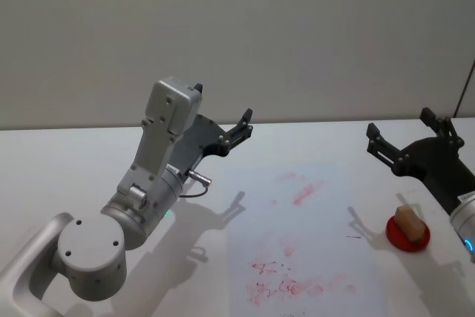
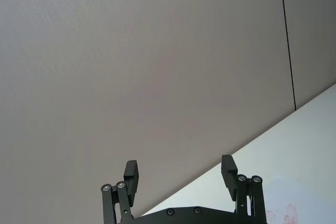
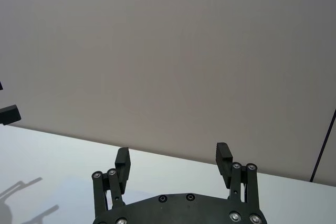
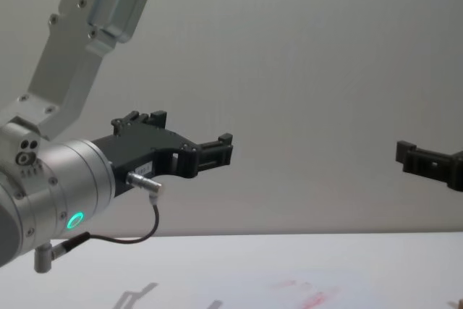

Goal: Use the one hand to pick up the stamp and affix it onto the A4 paper.

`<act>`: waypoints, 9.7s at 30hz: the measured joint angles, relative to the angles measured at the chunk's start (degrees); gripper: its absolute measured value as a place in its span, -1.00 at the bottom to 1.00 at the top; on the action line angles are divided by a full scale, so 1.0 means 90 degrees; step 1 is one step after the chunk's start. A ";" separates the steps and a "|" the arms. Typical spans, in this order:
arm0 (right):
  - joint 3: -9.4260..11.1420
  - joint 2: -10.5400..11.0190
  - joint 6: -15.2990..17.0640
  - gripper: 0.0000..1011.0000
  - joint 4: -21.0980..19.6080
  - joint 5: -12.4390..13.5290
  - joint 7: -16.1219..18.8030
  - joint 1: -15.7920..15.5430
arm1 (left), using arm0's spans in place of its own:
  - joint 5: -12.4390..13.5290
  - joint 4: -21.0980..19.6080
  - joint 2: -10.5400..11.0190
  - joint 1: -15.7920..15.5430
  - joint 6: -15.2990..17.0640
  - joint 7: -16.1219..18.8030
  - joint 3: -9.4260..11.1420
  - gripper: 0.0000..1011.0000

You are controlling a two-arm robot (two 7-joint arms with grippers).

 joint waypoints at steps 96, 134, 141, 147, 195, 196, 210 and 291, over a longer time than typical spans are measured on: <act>0.0266 0.0726 0.1283 0.98 0.0082 -0.0190 0.0176 -0.0815 | 0.0000 0.0000 0.0000 0.0000 0.0000 0.0000 0.0000 0.98; 0.0193 0.0577 0.1513 -0.39 0.0258 -0.0298 0.0189 -0.0789 | 0.0000 0.0000 0.0000 0.0000 0.0000 0.0000 0.0000 0.98; 0.0193 0.0568 0.1488 -0.57 0.0261 -0.0323 0.0247 -0.0769 | 0.0000 0.0000 0.0000 0.0000 0.0000 0.0000 0.0000 0.98; 0.0183 0.0551 0.1375 -0.57 0.0257 -0.0354 0.0385 -0.0723 | 0.0000 0.0000 0.0000 0.0000 0.0000 0.0000 0.0000 0.98; -0.0467 -0.0161 0.1914 -0.57 0.1036 -0.1371 0.1869 0.0152 | 0.0000 0.0000 0.0000 0.0000 0.0000 0.0000 0.0000 0.98; -0.0475 -0.0173 0.1914 -0.57 0.1053 -0.1372 0.1871 0.0162 | 0.0000 0.0000 0.0000 0.0000 0.0000 0.0000 0.0000 0.98; -0.0497 -0.0287 0.1916 -0.57 0.0964 -0.1125 0.1790 0.0259 | 0.0000 0.0000 0.0000 0.0000 0.0000 0.0000 0.0000 0.98; 0.0242 0.0518 0.2427 0.34 0.0368 -0.0763 0.1125 -0.0159 | 0.0000 0.0000 0.0000 0.0000 0.0000 0.0000 0.0000 0.98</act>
